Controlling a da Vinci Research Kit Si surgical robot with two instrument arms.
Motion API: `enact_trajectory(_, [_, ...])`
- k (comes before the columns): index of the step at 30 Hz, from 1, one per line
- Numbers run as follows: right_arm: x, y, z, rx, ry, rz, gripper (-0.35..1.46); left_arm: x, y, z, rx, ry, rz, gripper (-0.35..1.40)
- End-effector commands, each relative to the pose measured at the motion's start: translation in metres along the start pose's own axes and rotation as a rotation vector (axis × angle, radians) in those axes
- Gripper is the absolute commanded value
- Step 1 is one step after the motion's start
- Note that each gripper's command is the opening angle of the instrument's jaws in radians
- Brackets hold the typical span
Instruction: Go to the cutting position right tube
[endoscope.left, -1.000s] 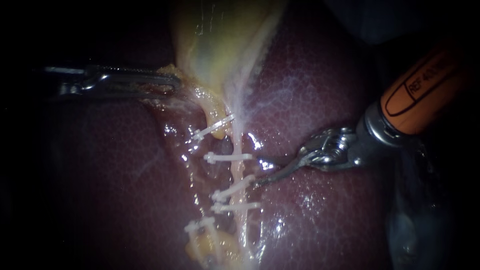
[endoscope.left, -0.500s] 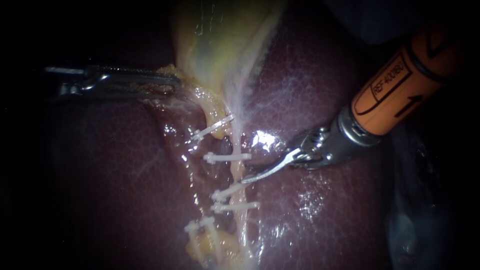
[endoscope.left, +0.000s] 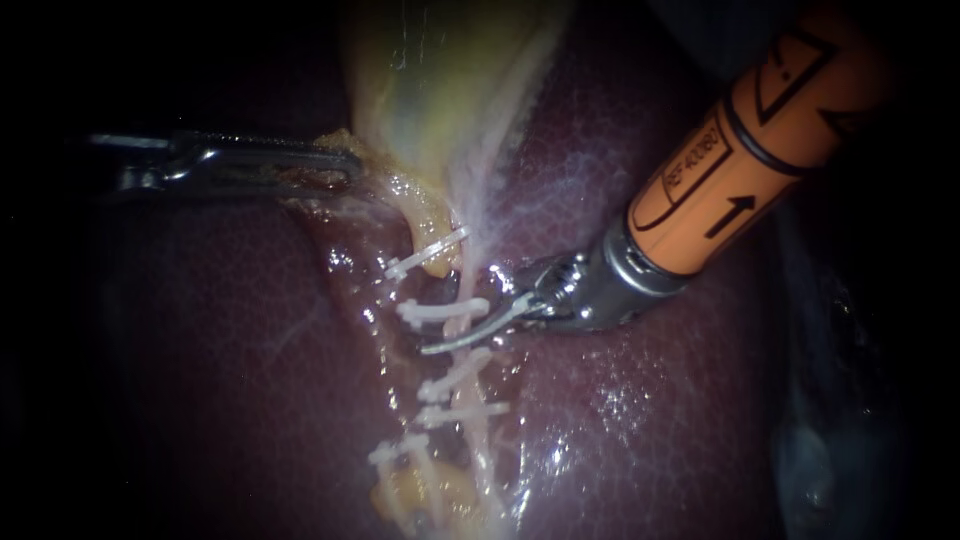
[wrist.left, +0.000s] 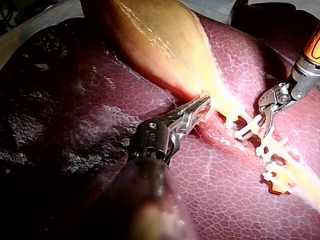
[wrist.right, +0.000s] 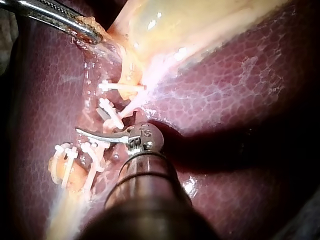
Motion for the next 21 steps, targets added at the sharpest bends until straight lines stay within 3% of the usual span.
enact_trajectory(1, [0.0000, 0.0000, 0.0002, 0.011, 0.004, -0.040, 1.24, 0.0000, 0.0000, 0.0000, 0.000, 0.000, 0.000, -0.35])
enact_trajectory(9, [0.0000, -0.0008, 0.0014, 0.043, -0.005, -0.306, 1.03, 0.0000, 0.0000, 0.0000, 0.000, 0.000, 0.000, -0.35])
enact_trajectory(15, [0.0005, -0.0027, 0.0026, 0.074, 0.025, -0.399, 1.03, 0.0000, 0.0000, 0.0000, 0.000, 0.000, 0.000, -0.35])
enact_trajectory(19, [0.0017, -0.0044, 0.0028, 0.092, 0.056, -0.427, 0.98, 0.0000, 0.0000, 0.0000, 0.000, 0.000, 0.000, -0.35])
enact_trajectory(21, [0.0024, -0.0052, 0.0028, 0.081, 0.073, -0.428, 1.07, 0.0000, 0.0000, 0.0000, 0.000, 0.000, 0.000, -0.35])
